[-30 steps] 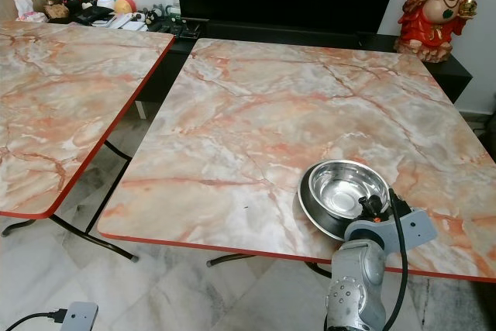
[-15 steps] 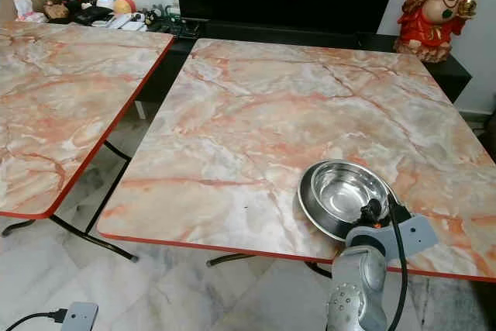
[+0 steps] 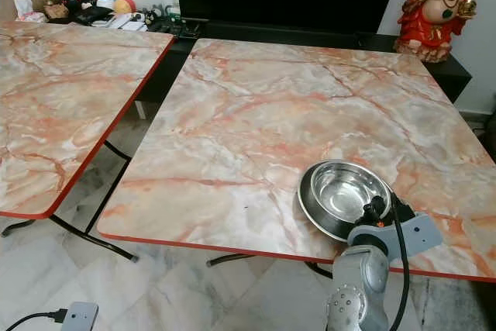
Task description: Setting the table
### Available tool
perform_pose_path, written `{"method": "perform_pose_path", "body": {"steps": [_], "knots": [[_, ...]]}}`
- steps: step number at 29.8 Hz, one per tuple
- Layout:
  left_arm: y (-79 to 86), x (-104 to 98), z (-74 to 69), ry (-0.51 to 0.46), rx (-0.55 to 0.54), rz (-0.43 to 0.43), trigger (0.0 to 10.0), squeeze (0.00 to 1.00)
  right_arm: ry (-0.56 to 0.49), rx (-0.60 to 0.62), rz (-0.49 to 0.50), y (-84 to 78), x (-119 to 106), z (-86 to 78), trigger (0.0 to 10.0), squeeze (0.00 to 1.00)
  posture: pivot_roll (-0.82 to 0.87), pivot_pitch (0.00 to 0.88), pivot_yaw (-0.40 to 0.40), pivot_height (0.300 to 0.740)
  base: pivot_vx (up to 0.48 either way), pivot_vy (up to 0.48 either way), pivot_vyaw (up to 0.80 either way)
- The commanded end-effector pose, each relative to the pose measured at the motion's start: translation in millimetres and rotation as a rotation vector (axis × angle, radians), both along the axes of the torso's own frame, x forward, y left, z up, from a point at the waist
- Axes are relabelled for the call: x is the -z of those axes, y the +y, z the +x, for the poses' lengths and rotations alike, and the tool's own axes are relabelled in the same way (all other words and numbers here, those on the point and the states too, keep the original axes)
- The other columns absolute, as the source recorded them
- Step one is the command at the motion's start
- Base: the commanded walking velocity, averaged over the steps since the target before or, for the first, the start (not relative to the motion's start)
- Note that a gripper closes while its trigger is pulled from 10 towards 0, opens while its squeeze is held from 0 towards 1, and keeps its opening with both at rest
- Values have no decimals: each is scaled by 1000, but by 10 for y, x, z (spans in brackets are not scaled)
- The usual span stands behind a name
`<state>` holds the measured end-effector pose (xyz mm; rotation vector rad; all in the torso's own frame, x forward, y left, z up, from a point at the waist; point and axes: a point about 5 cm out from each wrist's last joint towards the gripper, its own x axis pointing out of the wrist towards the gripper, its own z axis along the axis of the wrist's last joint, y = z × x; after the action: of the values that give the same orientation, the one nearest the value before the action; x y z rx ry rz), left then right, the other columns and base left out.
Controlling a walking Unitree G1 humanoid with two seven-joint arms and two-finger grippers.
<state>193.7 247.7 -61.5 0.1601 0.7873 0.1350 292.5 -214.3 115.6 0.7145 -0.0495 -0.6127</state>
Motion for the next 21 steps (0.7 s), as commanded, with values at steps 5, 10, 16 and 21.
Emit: {"method": "perform_pose_path", "body": {"steps": [5, 10, 16, 21], "knots": [[-19, 52, -75, 33, -10, -9, 10000, 0, 19, 56, -51, -49, -46, -119, 10000, 0, 29, 115, -54, 740, 0, 0, 0], [-20, 55, -80, 33, -12, -12, 10000, 0, 14, 84, -127, -115, -142, -148, 10000, 0, 25, 112, -54, 740, 0, 0, 0], [-25, 51, -72, 27, -14, -14, 10000, 0, -11, -37, -337, -89, -303, -27, 10000, 0, 23, 108, -53, 740, 0, 0, 0], [-22, 50, -73, 28, -15, -12, 10000, 0, 28, -146, -506, -103, -362, 74, 10000, 0, 23, 103, -55, 740, 0, 0, 0]]}}
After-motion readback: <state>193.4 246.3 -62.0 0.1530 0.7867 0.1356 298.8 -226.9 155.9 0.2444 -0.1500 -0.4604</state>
